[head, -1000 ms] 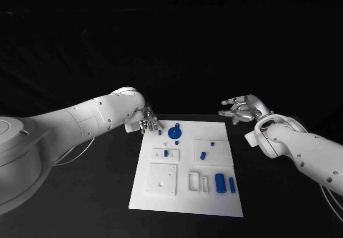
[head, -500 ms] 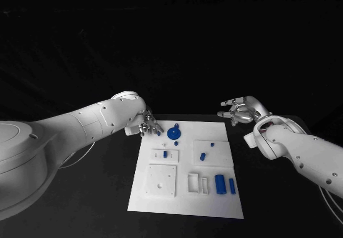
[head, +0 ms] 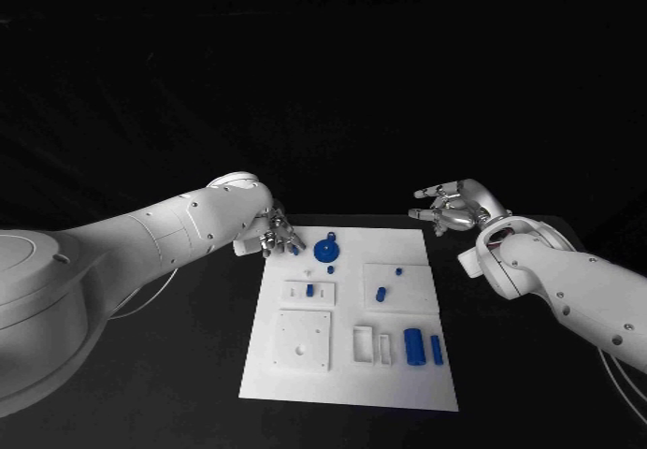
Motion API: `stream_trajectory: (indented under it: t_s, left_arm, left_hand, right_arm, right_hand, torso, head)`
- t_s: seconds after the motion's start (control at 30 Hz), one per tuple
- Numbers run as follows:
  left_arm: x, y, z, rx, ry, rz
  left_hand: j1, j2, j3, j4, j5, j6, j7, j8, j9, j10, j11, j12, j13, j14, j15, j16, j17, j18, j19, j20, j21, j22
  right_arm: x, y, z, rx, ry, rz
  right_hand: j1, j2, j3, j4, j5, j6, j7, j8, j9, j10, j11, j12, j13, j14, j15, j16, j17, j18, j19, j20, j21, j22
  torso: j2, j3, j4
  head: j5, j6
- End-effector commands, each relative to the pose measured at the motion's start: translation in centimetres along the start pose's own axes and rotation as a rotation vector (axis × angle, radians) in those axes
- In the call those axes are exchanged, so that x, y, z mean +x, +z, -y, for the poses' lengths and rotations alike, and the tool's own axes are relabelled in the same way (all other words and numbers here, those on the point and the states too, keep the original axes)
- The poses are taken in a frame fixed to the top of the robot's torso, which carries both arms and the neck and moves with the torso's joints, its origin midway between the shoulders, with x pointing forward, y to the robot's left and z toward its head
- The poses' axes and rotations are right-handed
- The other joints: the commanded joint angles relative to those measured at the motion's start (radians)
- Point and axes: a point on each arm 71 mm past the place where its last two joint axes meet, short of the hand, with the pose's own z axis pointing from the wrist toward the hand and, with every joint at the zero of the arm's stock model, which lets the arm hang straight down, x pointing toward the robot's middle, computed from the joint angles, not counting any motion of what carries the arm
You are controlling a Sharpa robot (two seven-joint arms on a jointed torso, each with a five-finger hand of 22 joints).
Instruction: Assemble the parts on the task board
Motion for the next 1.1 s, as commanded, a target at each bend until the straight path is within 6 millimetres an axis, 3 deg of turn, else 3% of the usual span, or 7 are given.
stream_trajectory:
  t_s: [0.03,0.13,0.2,0.4,0.5,0.63,1.1]
  left_arm:
    - [0.1,0.0,0.4,0.026,-0.008,-0.002]
    - [0.1,0.0,0.4,0.032,-0.019,0.001]
    - [0.1,0.0,0.4,0.036,-0.027,0.001]
    - [0.3,-0.1,0.3,0.046,-0.051,-0.009]
    - [0.5,-0.2,0.2,0.047,-0.058,-0.01]
    - [0.7,-0.5,0.0,0.048,-0.079,-0.01]
    - [2.5,-3.4,-1.6,0.064,-0.202,-0.018]
  left_hand:
    - [0.02,0.026,0.016,-0.02,0.009,0.0,-0.011,0.014,0.014,-0.004,-0.005,0.004,-0.001,0.001,-0.009,0.006,-0.002,-0.001,0.002,-0.004,-0.007,0.004]
    - [0.048,0.045,0.039,-0.057,0.023,-0.003,-0.021,0.052,0.063,-0.003,-0.01,0.004,-0.002,0.0,-0.012,0.007,-0.003,-0.004,0.003,-0.007,-0.009,0.01]
    - [0.037,0.056,0.06,-0.075,0.038,-0.043,-0.022,0.126,0.187,-0.001,-0.016,0.004,-0.003,0.0,-0.014,0.011,-0.003,-0.007,0.004,-0.011,-0.011,0.019]
    - [0.038,0.06,0.123,-0.112,0.08,-0.051,-0.041,0.204,0.343,0.006,-0.019,0.013,0.002,0.004,-0.02,0.023,0.002,-0.007,0.008,-0.015,-0.01,0.035]
    - [0.024,0.055,0.144,-0.113,0.089,-0.055,-0.045,0.213,0.398,0.007,-0.021,0.018,0.005,0.006,-0.022,0.027,0.004,-0.007,0.011,-0.017,-0.008,0.036]
    - [0.017,0.051,0.158,-0.114,0.1,-0.05,-0.048,0.214,0.436,0.013,-0.023,0.021,0.006,0.01,-0.024,0.031,0.006,-0.007,0.013,-0.018,-0.002,0.037]
    - [0.008,0.04,0.165,-0.116,0.115,-0.025,-0.056,0.206,0.454,0.038,-0.031,0.021,0.007,0.031,-0.032,0.037,0.013,-0.007,0.024,-0.026,0.013,0.037]
  right_arm:
    - [0.1,0.0,-0.1,-0.008,-0.003,-0.007]
    - [0.1,0.0,-0.1,-0.008,-0.003,-0.007]
    - [0.1,0.1,-0.1,-0.007,-0.003,-0.008]
    - [0.1,0.1,-0.1,-0.005,-0.002,-0.01]
    - [0.2,0.1,0.0,-0.005,-0.002,-0.011]
    - [0.2,0.1,0.0,-0.004,-0.003,-0.01]
    - [-0.3,0.0,0.4,0.005,-0.009,-0.007]
  right_hand:
    - [-0.008,0.002,-0.001,0.003,0.005,0.004,0.005,-0.001,0.001,-0.007,0.002,0.002,-0.001,-0.005,0.002,-0.007,-0.001,0.014,0.033,0.006,-0.007,-0.001]
    - [-0.008,0.002,-0.001,0.003,0.005,0.004,0.005,-0.001,0.001,-0.007,0.002,0.002,-0.001,-0.005,0.002,-0.007,-0.001,0.014,0.033,0.006,-0.007,-0.001]
    - [-0.008,0.002,-0.001,0.003,0.005,0.004,0.005,-0.001,0.001,-0.007,0.002,0.002,-0.001,-0.005,0.002,-0.007,-0.001,0.014,0.033,0.006,-0.007,-0.001]
    - [-0.009,0.003,-0.001,0.005,0.005,0.008,0.004,0.0,0.001,-0.007,0.002,0.003,-0.001,-0.005,0.002,-0.007,-0.001,0.013,0.033,0.006,-0.007,-0.001]
    - [-0.009,0.003,-0.001,0.005,0.005,0.008,0.004,0.0,0.001,-0.007,0.002,0.003,-0.001,-0.005,0.002,-0.007,-0.001,0.013,0.033,0.006,-0.007,-0.001]
    - [-0.011,0.003,-0.001,0.006,0.005,0.01,0.004,0.0,0.001,-0.007,0.002,0.004,-0.001,-0.005,0.001,-0.007,-0.001,0.013,0.034,0.006,-0.007,-0.002]
    - [-0.011,0.003,-0.001,0.006,0.005,0.01,0.004,0.0,0.001,-0.007,0.002,0.004,-0.001,-0.005,0.001,-0.007,-0.001,0.013,0.034,0.006,-0.007,-0.002]
  torso:
    - [0.0,-0.0002,0.0001]
    - [0.0,-0.0005,0.0]
    - [0.0,-0.0004,0.0003]
    - [0.0,-0.0001,0.0012]
    - [-0.001,0.0005,0.0016]
    - [-0.003,0.0005,0.0034]
    - [-0.022,0.0032,0.0197]
  head:
    - [0.001,-0.002]
    - [0.0,-0.004]
    - [-0.001,-0.005]
    - [0.001,-0.006]
    - [0.002,-0.007]
    - [0.002,-0.009]
    - [0.004,-0.022]
